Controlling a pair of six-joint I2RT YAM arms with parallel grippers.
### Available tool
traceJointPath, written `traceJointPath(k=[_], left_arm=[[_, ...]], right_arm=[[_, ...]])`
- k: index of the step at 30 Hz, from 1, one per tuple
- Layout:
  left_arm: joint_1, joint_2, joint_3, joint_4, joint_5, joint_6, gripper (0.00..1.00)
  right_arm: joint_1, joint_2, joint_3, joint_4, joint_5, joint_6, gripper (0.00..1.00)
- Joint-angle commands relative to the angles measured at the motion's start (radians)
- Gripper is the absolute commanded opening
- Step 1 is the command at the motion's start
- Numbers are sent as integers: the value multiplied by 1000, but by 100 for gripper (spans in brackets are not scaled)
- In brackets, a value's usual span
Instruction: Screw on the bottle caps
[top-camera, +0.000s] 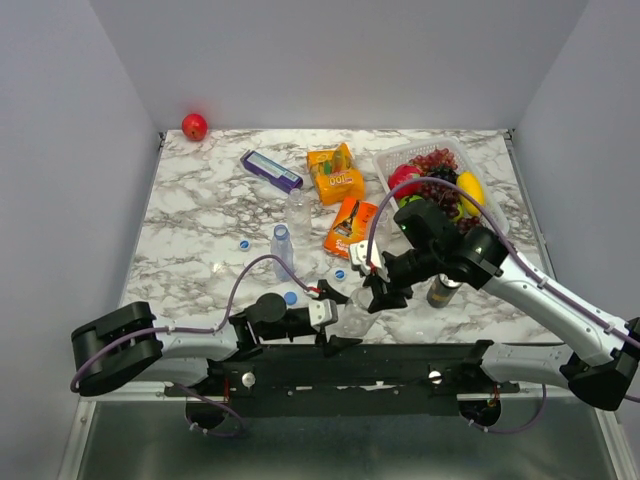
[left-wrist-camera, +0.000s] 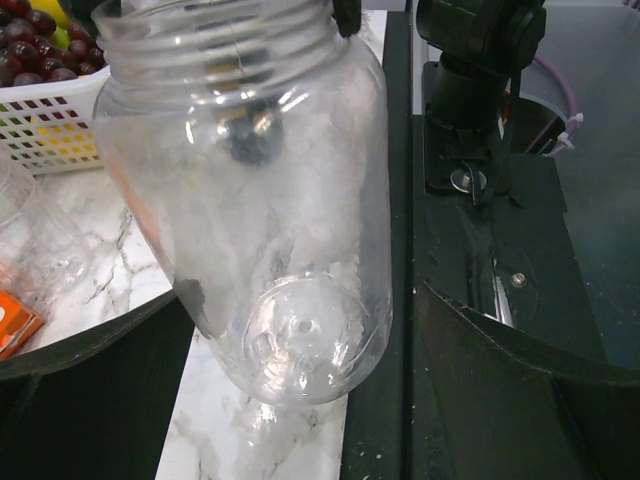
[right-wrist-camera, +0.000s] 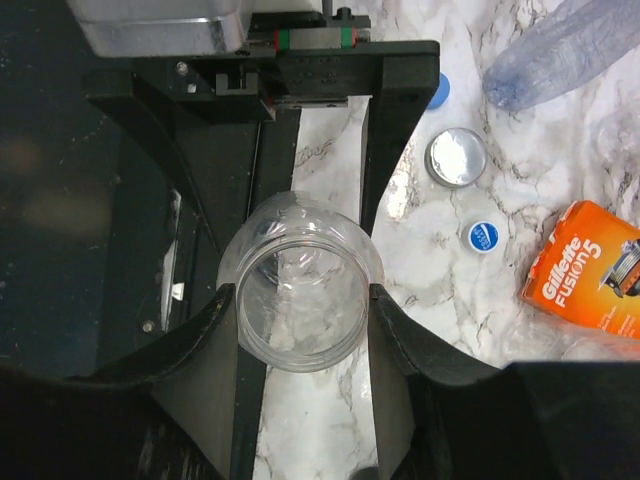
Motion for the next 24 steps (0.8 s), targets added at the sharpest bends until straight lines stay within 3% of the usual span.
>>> traceJointPath(k=[1, 17, 20, 24], left_arm=[[-12, 32, 38, 78, -26, -39, 99], [-10, 48, 38, 41, -23, -28, 93], [-9, 40, 33, 32, -12, -19, 88], [16, 39, 39, 26, 41, -11, 69]], right_arm=[[25, 7, 3, 50, 10, -32, 18], [85, 11, 32, 32, 13, -73, 18], [98, 14, 33, 29, 21, -79, 18], [111, 22, 41, 27, 25, -96, 19]])
